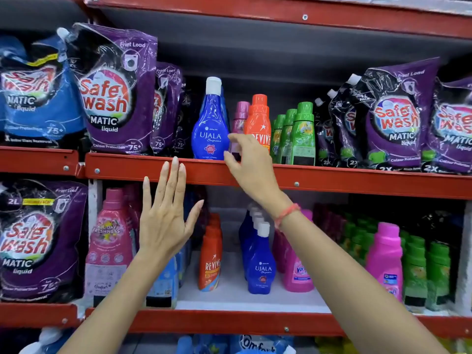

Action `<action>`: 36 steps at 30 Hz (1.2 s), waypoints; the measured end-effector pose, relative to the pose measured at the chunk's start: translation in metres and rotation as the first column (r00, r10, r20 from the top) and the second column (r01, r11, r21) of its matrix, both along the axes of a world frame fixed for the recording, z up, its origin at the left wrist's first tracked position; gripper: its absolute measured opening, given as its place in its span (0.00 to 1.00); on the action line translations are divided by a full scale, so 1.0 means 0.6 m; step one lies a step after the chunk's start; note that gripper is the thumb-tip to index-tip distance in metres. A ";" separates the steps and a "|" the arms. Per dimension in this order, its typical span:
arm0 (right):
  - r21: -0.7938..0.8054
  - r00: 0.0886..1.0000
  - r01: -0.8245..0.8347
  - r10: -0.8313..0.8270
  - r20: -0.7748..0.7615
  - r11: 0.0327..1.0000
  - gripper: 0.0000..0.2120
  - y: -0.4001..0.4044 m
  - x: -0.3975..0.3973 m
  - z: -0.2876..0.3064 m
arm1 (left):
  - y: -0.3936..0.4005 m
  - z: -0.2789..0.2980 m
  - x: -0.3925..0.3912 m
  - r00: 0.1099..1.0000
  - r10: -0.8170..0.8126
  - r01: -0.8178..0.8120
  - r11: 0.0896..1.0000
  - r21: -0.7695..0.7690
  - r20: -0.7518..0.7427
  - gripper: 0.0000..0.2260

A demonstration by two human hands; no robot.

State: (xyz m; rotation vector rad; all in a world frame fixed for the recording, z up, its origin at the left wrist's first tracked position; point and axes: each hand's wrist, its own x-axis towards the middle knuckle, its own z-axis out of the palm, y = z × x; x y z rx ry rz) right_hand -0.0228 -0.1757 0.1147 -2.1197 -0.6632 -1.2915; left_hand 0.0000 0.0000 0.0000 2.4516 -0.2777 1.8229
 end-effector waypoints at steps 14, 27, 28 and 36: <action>0.199 0.966 -0.078 0.123 -0.228 0.977 0.26 0.044 0.070 0.057 | 0.018 -0.001 0.036 0.998 0.054 -0.055 0.998 0.028 0.036 0.32; 0.358 0.979 -0.201 0.203 0.030 0.912 0.26 0.021 0.004 0.073 | 0.001 -0.020 0.010 0.994 -0.045 0.045 0.999 0.004 0.096 0.26; 0.366 0.977 -0.208 0.211 0.034 0.907 0.26 0.015 -0.008 0.073 | -0.003 -0.026 0.007 0.992 -0.062 0.063 0.998 -0.001 0.107 0.24; 0.534 0.839 -0.388 0.528 -0.133 0.751 0.27 -0.046 -0.068 -0.020 | -0.028 -0.092 -0.010 0.970 -0.214 0.219 0.975 -0.027 0.117 0.15</action>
